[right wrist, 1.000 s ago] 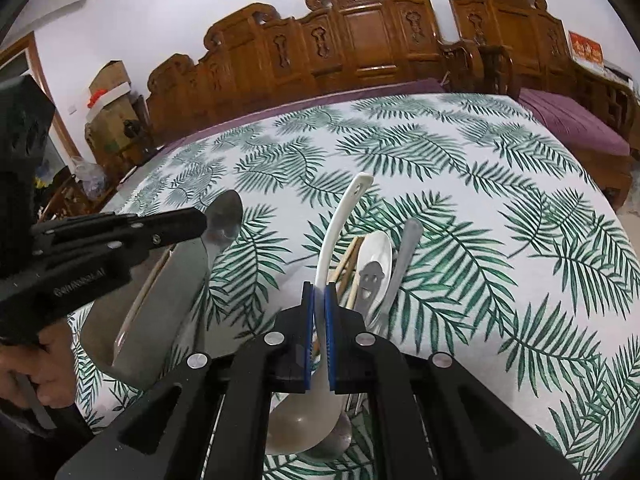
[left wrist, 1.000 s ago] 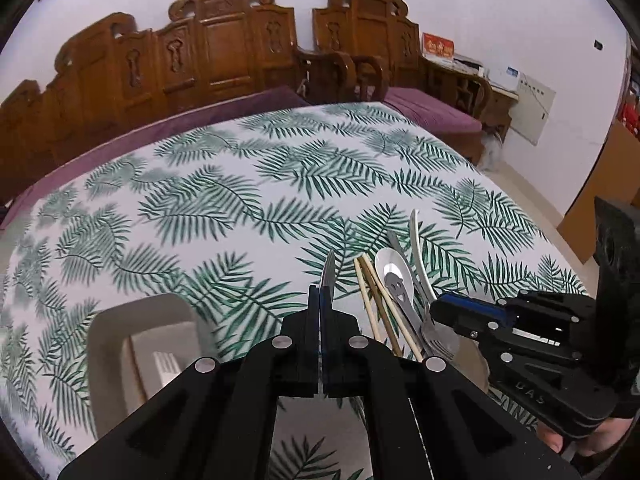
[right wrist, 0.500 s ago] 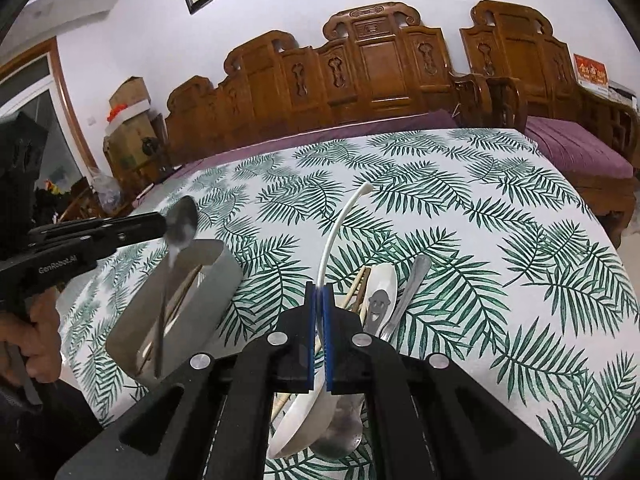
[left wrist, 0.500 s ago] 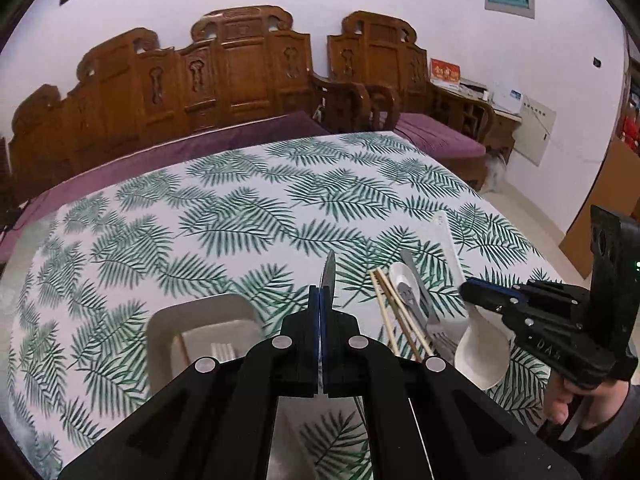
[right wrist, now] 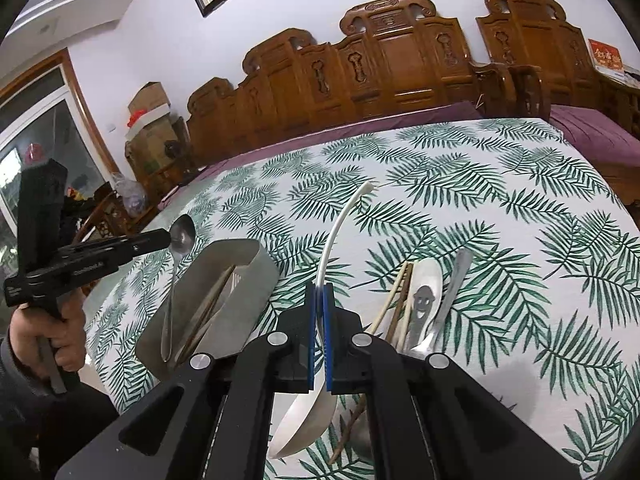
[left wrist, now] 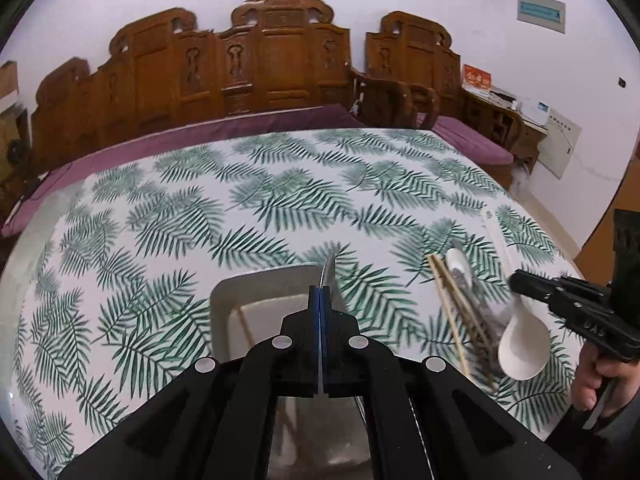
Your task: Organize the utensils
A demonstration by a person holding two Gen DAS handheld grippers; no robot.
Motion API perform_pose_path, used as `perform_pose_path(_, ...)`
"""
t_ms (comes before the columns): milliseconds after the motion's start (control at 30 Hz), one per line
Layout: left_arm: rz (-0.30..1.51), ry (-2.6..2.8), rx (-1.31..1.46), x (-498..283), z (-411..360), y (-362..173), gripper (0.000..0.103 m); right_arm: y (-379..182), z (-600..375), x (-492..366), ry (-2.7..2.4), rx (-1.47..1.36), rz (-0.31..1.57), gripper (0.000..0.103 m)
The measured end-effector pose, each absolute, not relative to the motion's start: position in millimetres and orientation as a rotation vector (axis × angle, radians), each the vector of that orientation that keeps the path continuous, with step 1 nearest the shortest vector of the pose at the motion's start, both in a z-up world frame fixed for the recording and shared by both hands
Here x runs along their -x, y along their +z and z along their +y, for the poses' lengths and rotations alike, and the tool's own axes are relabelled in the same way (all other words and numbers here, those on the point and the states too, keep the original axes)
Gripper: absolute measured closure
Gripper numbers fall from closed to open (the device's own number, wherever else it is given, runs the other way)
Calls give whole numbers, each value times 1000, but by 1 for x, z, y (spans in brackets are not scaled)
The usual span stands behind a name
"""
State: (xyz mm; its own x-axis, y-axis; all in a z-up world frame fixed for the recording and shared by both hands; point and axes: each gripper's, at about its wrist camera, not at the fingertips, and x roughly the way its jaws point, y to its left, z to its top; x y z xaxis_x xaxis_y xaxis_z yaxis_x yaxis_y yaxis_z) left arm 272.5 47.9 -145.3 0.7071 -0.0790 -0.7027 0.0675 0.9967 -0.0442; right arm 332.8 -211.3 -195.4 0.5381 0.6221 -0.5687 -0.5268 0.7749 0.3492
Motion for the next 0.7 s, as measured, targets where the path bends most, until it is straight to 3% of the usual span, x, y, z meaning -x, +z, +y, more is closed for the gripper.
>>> perform_pose_path(700,931,-66,31,-285,73,-218,103,-202,-191,-328,743,-107,771,99)
